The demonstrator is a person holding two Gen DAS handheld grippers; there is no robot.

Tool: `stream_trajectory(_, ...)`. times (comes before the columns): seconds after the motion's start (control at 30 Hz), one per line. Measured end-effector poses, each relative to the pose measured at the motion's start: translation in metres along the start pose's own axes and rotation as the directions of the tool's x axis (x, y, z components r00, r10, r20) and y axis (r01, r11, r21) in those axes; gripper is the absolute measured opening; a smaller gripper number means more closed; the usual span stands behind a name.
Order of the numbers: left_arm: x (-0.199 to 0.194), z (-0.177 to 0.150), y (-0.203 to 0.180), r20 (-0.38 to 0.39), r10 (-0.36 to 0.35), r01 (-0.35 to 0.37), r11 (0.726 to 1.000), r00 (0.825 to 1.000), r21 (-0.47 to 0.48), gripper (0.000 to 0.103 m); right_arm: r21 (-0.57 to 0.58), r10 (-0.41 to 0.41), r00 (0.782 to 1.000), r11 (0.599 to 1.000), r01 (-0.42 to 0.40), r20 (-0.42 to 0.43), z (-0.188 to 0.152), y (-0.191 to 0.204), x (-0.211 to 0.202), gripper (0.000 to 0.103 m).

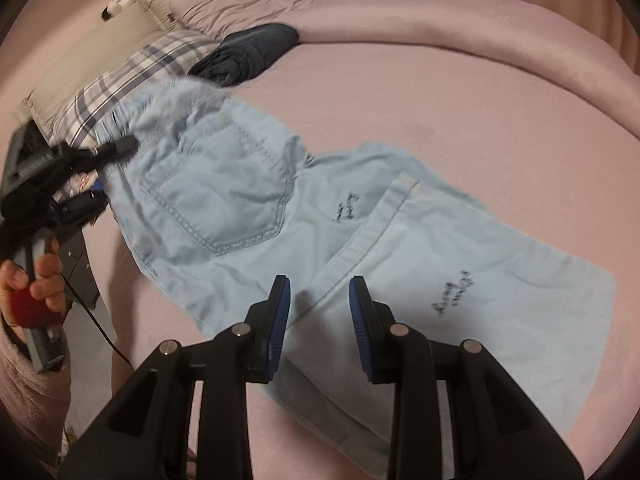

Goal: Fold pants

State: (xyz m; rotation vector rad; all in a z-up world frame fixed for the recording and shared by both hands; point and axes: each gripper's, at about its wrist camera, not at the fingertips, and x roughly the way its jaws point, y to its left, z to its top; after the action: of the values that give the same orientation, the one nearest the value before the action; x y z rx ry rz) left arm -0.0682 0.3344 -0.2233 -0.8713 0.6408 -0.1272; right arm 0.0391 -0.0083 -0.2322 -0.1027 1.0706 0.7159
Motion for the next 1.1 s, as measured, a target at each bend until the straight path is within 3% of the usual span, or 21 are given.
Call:
stream_trajectory(0.1,0.002,-0.005,-0.019,-0.005,0.004,-0.004,0.997,1.000,0.076,0.027,-0.003,-0.020,0.995,1.000,0.020,-0.096,-0.006,0.000,0.033,0.036)
stream_trajectory(0.23,0.009,-0.016,-0.047,-0.021,0.010,-0.005,0.978,1.000,0.207,0.027,0.006,0.016,0.998,1.000,-0.016,-0.060,0.012,0.002,0.018,0.039)
stream_trajectory(0.3,0.012,-0.021,-0.056,-0.026,0.023,-0.016,0.965,0.999,0.260,0.027,0.093,0.126,0.992,0.988,-0.127,0.024,0.027,-0.007,-0.006,0.039)
stream_trajectory(0.37,0.017,-0.025,-0.066,-0.029,0.035,-0.025,0.950,0.999,0.310,0.027,0.185,0.267,0.958,0.941,-0.282,0.103,0.041,-0.017,-0.028,0.050)
stream_trajectory(0.4,0.018,-0.027,-0.070,-0.030,0.041,-0.029,0.944,0.999,0.328,0.027,0.219,0.323,0.937,0.912,-0.346,0.135,0.048,-0.020,-0.037,0.063)
stream_trajectory(0.43,0.020,-0.029,-0.073,-0.029,0.050,-0.037,0.937,0.998,0.348,0.027,0.242,0.369,0.914,0.884,-0.401,0.166,0.057,-0.020,-0.046,0.071)
stream_trajectory(0.47,0.022,-0.032,-0.077,-0.025,0.061,-0.047,0.926,0.998,0.375,0.027,0.245,0.382,0.907,0.875,-0.417,0.178,0.065,-0.017,-0.052,0.072)
stream_trajectory(0.53,0.025,-0.036,-0.081,-0.024,0.075,-0.059,0.911,0.997,0.409,0.027,0.237,0.374,0.911,0.882,-0.408,0.176,0.085,-0.005,-0.060,0.072)
stream_trajectory(0.67,0.027,-0.046,-0.091,-0.014,0.111,-0.091,0.873,0.994,0.480,0.027,0.279,0.306,0.949,0.907,-0.314,0.071,0.119,0.019,-0.052,0.072)
stream_trajectory(0.73,0.028,-0.053,-0.097,-0.002,0.129,-0.109,0.846,0.992,0.522,0.027,0.283,0.284,0.958,0.917,-0.283,0.040,0.130,0.027,-0.051,0.072)
stream_trajectory(0.9,0.036,-0.071,-0.111,0.021,0.166,-0.142,0.764,0.986,0.629,0.027,0.354,0.238,0.971,0.908,-0.224,0.005,0.131,0.020,-0.042,0.073)
stream_trajectory(1.0,0.040,-0.077,-0.115,0.024,0.177,-0.148,0.736,0.984,0.660,0.027,0.366,0.207,0.978,0.912,-0.186,-0.020,0.125,0.014,-0.038,0.074)
stream_trajectory(1.07,0.043,-0.080,-0.116,0.028,0.192,-0.160,0.714,0.981,0.682,0.027,0.336,0.184,0.982,0.928,-0.162,-0.035,0.123,0.011,-0.037,0.068)
stream_trajectory(1.1,0.044,-0.080,-0.114,0.024,0.194,-0.158,0.716,0.981,0.680,0.027,0.324,0.172,0.984,0.934,-0.149,-0.045,0.122,0.009,-0.034,0.054)
